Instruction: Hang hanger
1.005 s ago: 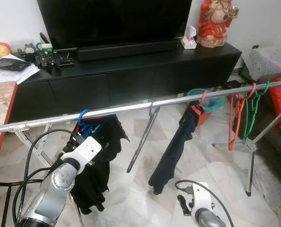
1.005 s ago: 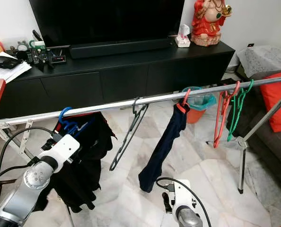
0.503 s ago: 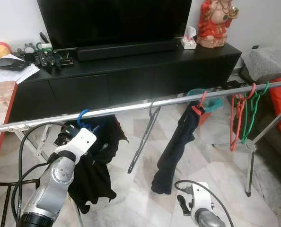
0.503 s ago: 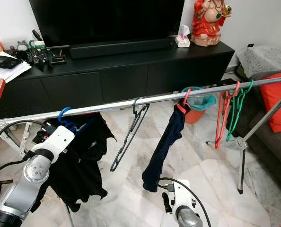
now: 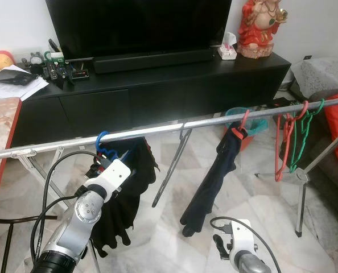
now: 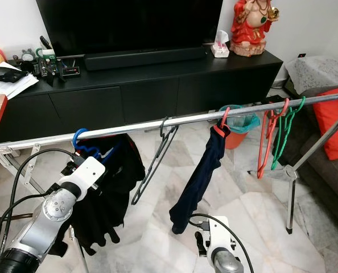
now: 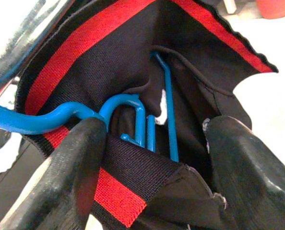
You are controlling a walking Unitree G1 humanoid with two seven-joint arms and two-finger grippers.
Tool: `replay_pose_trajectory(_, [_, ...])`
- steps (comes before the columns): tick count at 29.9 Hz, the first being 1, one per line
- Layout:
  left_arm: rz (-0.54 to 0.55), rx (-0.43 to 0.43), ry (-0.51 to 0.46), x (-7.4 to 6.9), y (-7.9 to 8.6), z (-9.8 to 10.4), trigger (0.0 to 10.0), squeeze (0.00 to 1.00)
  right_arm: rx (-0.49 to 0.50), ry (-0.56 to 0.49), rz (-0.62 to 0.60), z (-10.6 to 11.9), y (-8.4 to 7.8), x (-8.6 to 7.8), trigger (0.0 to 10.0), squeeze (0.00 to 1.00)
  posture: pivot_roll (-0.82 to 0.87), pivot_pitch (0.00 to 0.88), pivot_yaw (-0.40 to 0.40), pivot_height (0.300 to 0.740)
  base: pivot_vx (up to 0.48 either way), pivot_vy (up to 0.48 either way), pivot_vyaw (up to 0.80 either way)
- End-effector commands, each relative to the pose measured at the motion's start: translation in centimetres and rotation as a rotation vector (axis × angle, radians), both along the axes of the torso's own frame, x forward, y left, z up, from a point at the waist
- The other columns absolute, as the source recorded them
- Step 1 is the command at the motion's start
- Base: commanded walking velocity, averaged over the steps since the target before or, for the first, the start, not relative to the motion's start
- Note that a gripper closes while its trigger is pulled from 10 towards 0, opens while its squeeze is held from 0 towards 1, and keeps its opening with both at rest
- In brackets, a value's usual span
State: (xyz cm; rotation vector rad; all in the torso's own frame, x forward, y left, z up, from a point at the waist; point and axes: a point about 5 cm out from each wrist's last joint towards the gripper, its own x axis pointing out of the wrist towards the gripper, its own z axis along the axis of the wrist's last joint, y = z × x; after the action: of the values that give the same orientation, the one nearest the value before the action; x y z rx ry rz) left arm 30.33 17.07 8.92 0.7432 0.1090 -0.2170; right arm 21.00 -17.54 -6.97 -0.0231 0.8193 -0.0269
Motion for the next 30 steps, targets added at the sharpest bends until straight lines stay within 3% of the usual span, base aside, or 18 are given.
replay_pose_trajectory(1, [0.035,0.002,0.009,0.1,0.3,-0.5,10.0,0.00,-0.004,-0.004,-0.006,0.1,-0.2,0.1,10.0,0.00,0.01,0.000,-0.075,0.740,0.000,0.000,0.00])
replay_pose_trajectory(7, [0.193,0.043,-0.081,1.3,1.9,0.8,10.0,0.00,-0.003,-0.002,-0.003,0.0,-0.2,0.0,10.0,0.00,0.01,0.000,-0.076,0.740,0.000,0.000,0.00])
replay_pose_trajectory(14, [0.232,0.109,-0.073,1.2,3.0,0.8,10.0,0.00,-0.004,-0.002,-0.003,0.0,-0.2,0.0,10.0,0.00,0.01,0.000,-0.076,0.740,0.000,0.000,0.00])
replay_pose_trajectory(15, [0.172,0.072,-0.040,1.0,2.4,0.2,10.0,0.00,-0.003,-0.002,-0.002,0.0,-0.2,0.0,10.0,0.00,0.01,0.000,-0.076,0.740,0.000,0.000,0.00])
replay_pose_trajectory(18, [0.110,0.068,-0.008,0.9,1.6,-0.5,10.0,0.00,-0.003,-0.002,0.001,0.0,-0.1,0.0,10.0,0.00,0.01,0.000,-0.074,0.740,0.000,0.000,0.00])
replay_pose_trajectory(30, [0.008,0.048,0.075,1.7,-0.3,-2.1,10.0,0.00,-0.001,-0.005,-0.011,0.1,-0.1,0.1,10.0,0.00,0.00,0.000,-0.073,0.740,0.000,0.000,0.00])
